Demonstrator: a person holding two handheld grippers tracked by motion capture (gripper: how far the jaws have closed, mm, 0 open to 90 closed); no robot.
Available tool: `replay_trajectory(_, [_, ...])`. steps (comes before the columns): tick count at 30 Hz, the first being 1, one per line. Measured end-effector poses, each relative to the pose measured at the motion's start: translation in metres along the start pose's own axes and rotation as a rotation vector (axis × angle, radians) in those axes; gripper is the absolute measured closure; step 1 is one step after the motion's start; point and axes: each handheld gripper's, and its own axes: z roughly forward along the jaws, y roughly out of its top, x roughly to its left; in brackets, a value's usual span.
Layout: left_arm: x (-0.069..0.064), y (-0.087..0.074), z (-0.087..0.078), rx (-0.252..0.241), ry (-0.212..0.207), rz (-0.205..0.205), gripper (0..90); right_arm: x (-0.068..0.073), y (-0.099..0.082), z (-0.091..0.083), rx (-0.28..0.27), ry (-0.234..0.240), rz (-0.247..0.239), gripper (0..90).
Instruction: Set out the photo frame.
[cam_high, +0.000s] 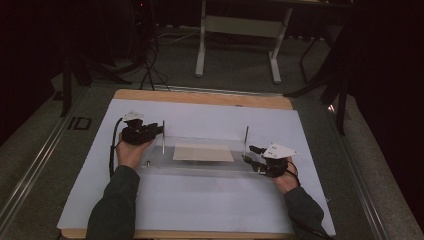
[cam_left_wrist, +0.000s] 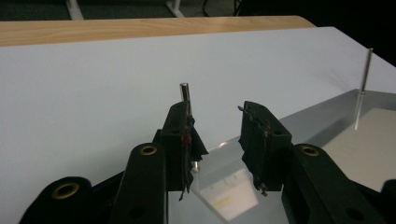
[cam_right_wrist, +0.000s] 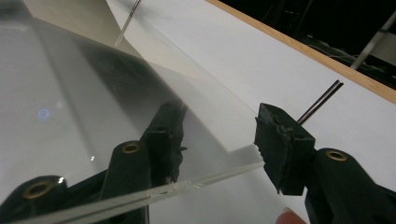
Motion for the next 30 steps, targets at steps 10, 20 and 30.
replay_trajectory(10, [0.002,-0.021,-0.032,-0.040,0.024,0.034,62.3,-0.001,0.002,0.000,0.004,0.005,0.009,49.3])
replay_trajectory(20, [-0.001,-0.034,-0.043,0.000,0.035,0.109,60.4,-0.005,0.005,0.000,-0.001,0.010,0.029,49.4])
replay_trajectory(30, [-0.003,-0.048,-0.047,-0.019,0.000,0.150,59.5,-0.008,0.009,0.000,0.007,0.015,0.049,49.4])
